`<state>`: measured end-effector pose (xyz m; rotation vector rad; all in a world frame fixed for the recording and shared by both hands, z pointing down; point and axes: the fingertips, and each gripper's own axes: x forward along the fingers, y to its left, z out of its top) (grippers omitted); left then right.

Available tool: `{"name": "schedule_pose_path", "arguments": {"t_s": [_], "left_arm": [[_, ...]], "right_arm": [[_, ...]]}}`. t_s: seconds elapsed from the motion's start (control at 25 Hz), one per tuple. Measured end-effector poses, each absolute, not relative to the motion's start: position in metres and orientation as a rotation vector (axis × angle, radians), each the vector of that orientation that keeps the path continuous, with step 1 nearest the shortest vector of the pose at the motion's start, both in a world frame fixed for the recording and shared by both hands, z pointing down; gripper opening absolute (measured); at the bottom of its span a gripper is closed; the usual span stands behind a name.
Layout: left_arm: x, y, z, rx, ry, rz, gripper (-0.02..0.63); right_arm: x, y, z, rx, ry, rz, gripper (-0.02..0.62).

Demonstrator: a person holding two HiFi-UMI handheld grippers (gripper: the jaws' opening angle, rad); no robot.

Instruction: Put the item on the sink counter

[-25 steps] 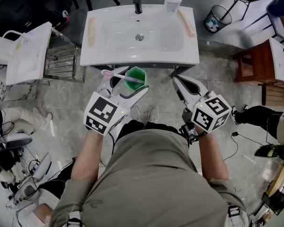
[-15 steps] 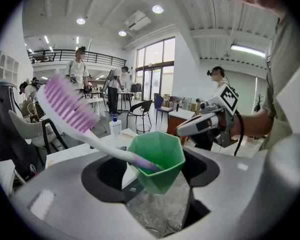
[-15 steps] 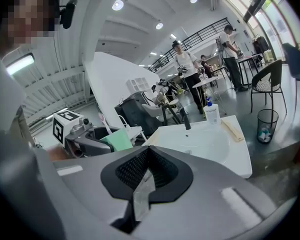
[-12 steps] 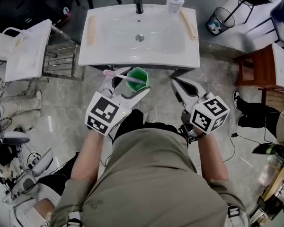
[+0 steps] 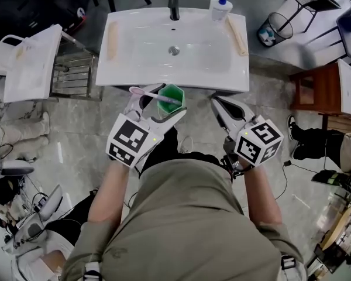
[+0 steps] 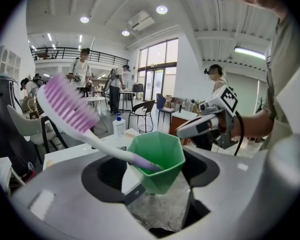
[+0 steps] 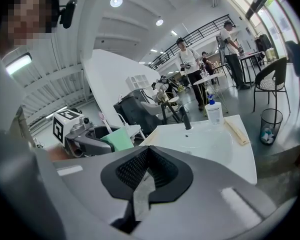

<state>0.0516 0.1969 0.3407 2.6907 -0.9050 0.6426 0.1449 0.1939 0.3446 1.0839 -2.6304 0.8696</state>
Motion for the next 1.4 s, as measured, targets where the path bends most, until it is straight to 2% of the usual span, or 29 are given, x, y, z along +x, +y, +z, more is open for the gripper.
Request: {"name": "schedule_pose_path", "arguments": {"t_s": [1.4], "left_arm": [[-0.06, -0.036, 0.365, 2.656, -0.8, 0.672, 0.33]], "right_arm": [[0.029, -0.028, 0.36, 1.129, -2.535, 0.957, 0.011]]}}
